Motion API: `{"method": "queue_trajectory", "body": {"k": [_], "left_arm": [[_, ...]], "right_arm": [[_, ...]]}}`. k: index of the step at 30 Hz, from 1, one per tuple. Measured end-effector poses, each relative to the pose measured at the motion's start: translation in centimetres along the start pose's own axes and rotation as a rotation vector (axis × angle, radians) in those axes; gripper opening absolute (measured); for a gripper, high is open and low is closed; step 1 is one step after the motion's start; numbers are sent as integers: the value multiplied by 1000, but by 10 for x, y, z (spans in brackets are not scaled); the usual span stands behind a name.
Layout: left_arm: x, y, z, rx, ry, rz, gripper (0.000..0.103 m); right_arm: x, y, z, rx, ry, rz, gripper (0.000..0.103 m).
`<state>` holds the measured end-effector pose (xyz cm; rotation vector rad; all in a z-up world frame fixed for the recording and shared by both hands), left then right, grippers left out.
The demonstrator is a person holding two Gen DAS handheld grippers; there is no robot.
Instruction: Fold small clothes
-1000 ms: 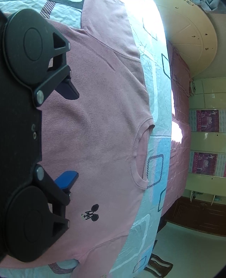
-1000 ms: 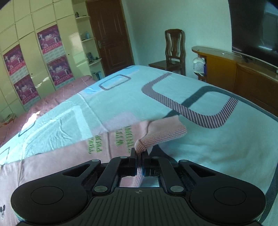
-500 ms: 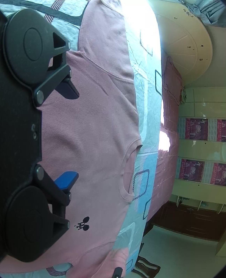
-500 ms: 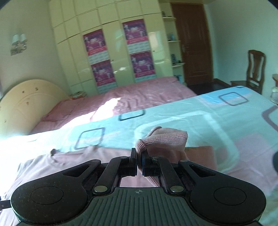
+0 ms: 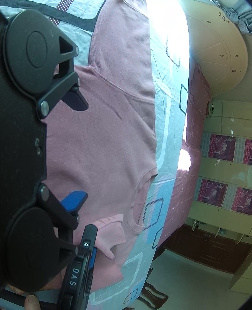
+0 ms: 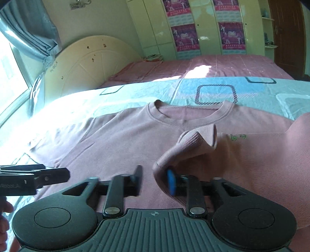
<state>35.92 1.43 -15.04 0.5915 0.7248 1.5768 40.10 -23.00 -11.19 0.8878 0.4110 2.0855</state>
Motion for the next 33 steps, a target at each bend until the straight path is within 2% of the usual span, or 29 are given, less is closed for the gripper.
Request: {"method": "queue_trajectory", "body": {"k": [4, 7, 11, 13, 15, 19, 21, 22, 23, 26, 29, 30, 31, 33], "left_arm": [[-31, -7, -2, 4, -63, -87, 92], [-62, -13, -8, 19, -129, -152, 92], [-112, -24, -24, 10, -272, -204, 87], [-131, -33, -30, -4, -338, -198, 82], [-145, -46, -32, -18, -381, -158, 79], [-148, -76, -32, -15, -417, -83, 65], [-145, -81, -26, -29, -390, -93, 61], [-142, -81, -21, -38, -366, -94, 54], [-140, -82, -17, -43, -345, -94, 42], [-136, -76, -3, -64, -277, -136, 14], [-133, -67, 13, -89, -219, -185, 8], [-131, -62, 20, -105, -192, -201, 8], [-128, -56, 27, -125, -158, -218, 8], [-119, -46, 40, -156, -95, -240, 8]], "right_arm": [[-12, 37, 3, -51, -17, -55, 59], [-33, 74, -1, -78, -20, -176, 59], [-68, 112, -24, -63, -24, -345, 59], [-84, 124, -36, -52, -63, -391, 59], [-100, 135, -46, -49, -107, -436, 59], [-116, 143, -60, -34, -148, -478, 59], [-119, 143, -63, -27, -149, -496, 59], [-122, 142, -63, -25, -151, -503, 59], [-125, 140, -63, -22, -151, -508, 59], [-130, 134, -64, -20, -154, -516, 59], [-135, 125, -59, -31, -148, -515, 55], [-135, 120, -54, -38, -140, -507, 41], [-136, 117, -52, -39, -136, -507, 34], [-140, 108, -47, -43, -129, -515, 32]]}}
Point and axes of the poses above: each gripper's, at about its wrist camera, not at the fingertips, and y roughly against the way its jaws point, x to its left, z to its top, the point moved 5 cm from there along -y, roughly the way its jaws point, and after that the axes turned 8 degrees about z, right-handed, at the moved point
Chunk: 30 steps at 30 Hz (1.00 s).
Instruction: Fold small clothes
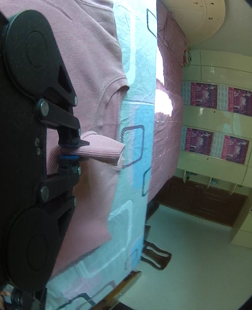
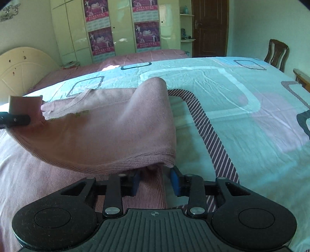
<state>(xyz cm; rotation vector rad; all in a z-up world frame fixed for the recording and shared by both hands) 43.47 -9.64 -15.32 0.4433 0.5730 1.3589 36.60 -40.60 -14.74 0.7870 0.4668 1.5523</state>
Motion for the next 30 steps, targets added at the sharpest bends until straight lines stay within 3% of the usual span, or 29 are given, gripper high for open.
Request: {"method": "queue_trajectory", "body": {"k": [2, 3, 6, 8, 13, 18, 20, 21, 23, 24, 25, 27, 28, 29, 30], "left_arm": [[9, 9, 10, -35, 39, 5, 8], [15, 13, 13, -53, 47, 16, 8], [41, 21, 8, -66, 85, 73, 7], [56, 15, -8, -10, 104, 98, 7], [72, -3, -51, 118, 131, 127, 8], [86, -1, -56, 146, 193, 113, 37], [95, 0, -56, 143, 243, 112, 57], [99, 1, -56, 138, 265, 119, 59], [106, 0, -56, 131, 305, 121, 58], [107, -2, -55, 131, 312, 122, 58], [108, -5, -55, 134, 302, 127, 57], [107, -12, -52, 127, 259, 160, 52], [108, -14, -51, 119, 240, 177, 39], [109, -17, -51, 116, 221, 188, 16], [110, -17, -50, 116, 195, 207, 9]], "right_arm": [[0, -5, 6, -15, -14, 5, 27], [-1, -5, 9, -21, -21, 9, 14], [-19, -3, 12, -44, -116, -15, 8], [-27, -2, 8, -38, -169, -1, 8], [-20, 3, 4, -15, -111, -13, 8], [-22, 23, 0, 25, -83, 51, 8], [-20, 35, -1, 9, -80, 69, 9], [-18, 40, 0, -2, -83, 80, 9], [-17, 42, 8, -22, -83, 92, 12], [-16, 38, 13, -24, -83, 94, 18], [-17, 33, 19, -26, -91, 97, 31], [-16, 22, 31, -36, -99, 105, 40], [-16, 12, 39, -34, -90, 106, 40], [-15, 3, 46, -32, -87, 104, 40], [-16, -7, 52, -28, -91, 110, 40]]}}
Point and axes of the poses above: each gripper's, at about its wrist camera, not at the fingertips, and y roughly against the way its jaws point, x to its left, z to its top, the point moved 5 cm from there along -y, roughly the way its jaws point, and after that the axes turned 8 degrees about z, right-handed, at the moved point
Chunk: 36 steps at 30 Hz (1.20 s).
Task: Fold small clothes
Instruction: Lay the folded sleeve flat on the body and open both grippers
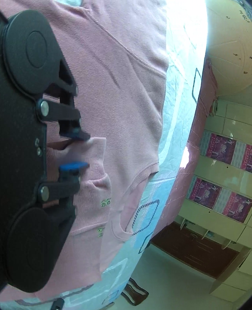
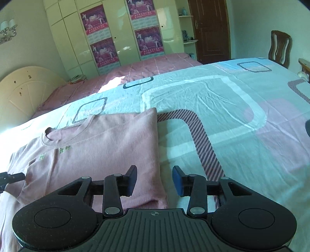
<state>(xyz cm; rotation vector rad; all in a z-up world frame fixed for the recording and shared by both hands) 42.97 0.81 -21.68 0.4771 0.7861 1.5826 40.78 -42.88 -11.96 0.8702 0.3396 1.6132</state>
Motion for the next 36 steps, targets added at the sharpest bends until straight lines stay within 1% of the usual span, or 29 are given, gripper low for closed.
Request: {"method": "queue_trajectory", "body": {"k": [2, 5, 7, 9, 10, 11, 12, 15, 17, 18, 19, 20, 21, 23, 25, 28, 30, 31, 33, 34, 36], "left_arm": [[1, -1, 1, -1, -22, -4, 6], [-2, 0, 1, -21, -69, 0, 5], [-3, 0, 1, -36, -83, 8, 5], [-5, -2, 1, -43, -99, 18, 5], [-7, -3, 1, -47, -109, 25, 5], [-7, -4, 1, -50, -118, 32, 5], [-7, -5, 1, -53, -123, 38, 5], [-7, -8, 1, -61, -137, 50, 7], [-9, -5, 1, -58, -156, 62, 12], [-8, -3, 2, -55, -160, 66, 15], [-8, 0, 3, -51, -162, 73, 25], [-7, 4, 4, -48, -159, 76, 32], [-5, 8, 5, -47, -152, 72, 35], [-3, 19, 5, -58, -147, 74, 47], [-1, 30, 2, -72, -160, 89, 51], [-2, 35, -10, -46, -193, 104, 53], [-1, 30, -19, 2, -209, 126, 53], [0, 31, -21, 9, -194, 124, 53], [4, 37, -19, 26, -166, 124, 53], [6, 42, -17, 32, -149, 119, 54], [13, 54, -14, 24, -126, 116, 57]], "right_arm": [[-4, -24, 12, 21, -13, 0, 40], [-10, -54, 27, 41, -31, -4, 40], [-14, -69, 35, 47, -59, 13, 40], [-16, -83, 42, 49, -52, 11, 40], [-16, -87, 45, 51, -47, 9, 37], [-15, -92, 47, 58, -49, 12, 27], [-15, -94, 48, 62, -50, 11, 8], [-19, -95, 45, 38, -16, -30, 8], [-22, -93, 45, 24, -41, -26, 9], [-18, -91, 45, 15, -19, -38, 10], [-16, -87, 45, 7, 2, -55, 14], [-12, -81, 46, -7, 18, -73, 18], [-8, -74, 46, -22, 29, -72, 21], [5, -59, 43, -48, 62, -38, 21], [25, -48, 31, -29, 125, 2, 22], [52, -38, 10, 1, 191, 66, 22], [64, -40, -5, 42, 202, 102, 22], [69, -43, -13, 70, 210, 112, 23], [70, -49, -24, 119, 211, 95, 23], [69, -49, -27, 134, 190, 95, 23], [72, -43, -27, 128, 165, 107, 25]]}}
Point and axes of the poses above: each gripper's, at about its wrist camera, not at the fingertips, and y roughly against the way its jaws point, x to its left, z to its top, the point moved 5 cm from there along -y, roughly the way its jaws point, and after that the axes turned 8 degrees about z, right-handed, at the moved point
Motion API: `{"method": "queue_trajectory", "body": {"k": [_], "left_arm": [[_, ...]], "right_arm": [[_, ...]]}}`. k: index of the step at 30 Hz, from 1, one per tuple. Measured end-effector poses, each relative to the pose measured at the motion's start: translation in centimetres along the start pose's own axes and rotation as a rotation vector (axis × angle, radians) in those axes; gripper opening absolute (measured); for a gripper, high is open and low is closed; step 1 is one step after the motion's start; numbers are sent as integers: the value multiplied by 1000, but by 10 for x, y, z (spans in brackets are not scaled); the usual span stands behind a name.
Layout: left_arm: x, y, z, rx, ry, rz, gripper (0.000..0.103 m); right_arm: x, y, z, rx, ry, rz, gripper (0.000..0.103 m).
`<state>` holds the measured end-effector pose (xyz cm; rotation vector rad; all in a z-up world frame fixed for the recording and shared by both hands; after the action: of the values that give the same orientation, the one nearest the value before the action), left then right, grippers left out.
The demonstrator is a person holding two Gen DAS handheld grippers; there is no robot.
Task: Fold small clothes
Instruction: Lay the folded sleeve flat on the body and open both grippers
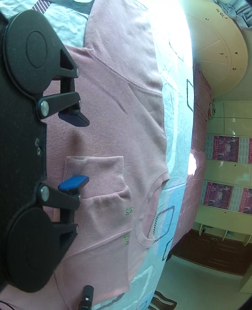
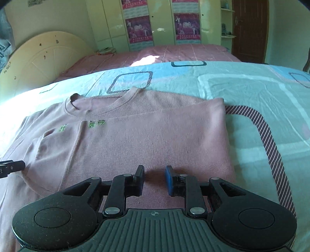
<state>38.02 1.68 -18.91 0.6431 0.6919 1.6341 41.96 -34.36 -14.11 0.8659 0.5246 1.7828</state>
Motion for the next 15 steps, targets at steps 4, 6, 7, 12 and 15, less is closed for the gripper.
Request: {"method": "queue_trajectory", "body": {"k": [4, 6, 7, 12, 15], "left_arm": [[24, 23, -1, -12, 30, 23, 65], [40, 32, -4, 3, 61, 31, 65], [49, 35, -5, 6, 78, 37, 66], [100, 47, -7, 8, 146, 71, 70], [131, 46, -9, 14, 172, 92, 70]], "right_arm": [[29, 15, 4, -34, 52, 43, 55], [51, 19, 5, -38, 72, 75, 55], [58, 19, 5, -36, 73, 85, 55], [108, 17, 7, -11, 44, 173, 55], [133, 14, 6, -3, 50, 188, 55]]}}
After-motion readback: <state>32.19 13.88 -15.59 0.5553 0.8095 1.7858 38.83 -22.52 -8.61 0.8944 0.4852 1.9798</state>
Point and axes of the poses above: each gripper's, at about its wrist camera, not at the fingertips, and y roughly against the way its jaws point, x to its left, z to its top, the point moved 5 cm from there along -y, roughly the way its jaws point, and after that the axes turned 8 degrees about z, right-handed, at the moved point
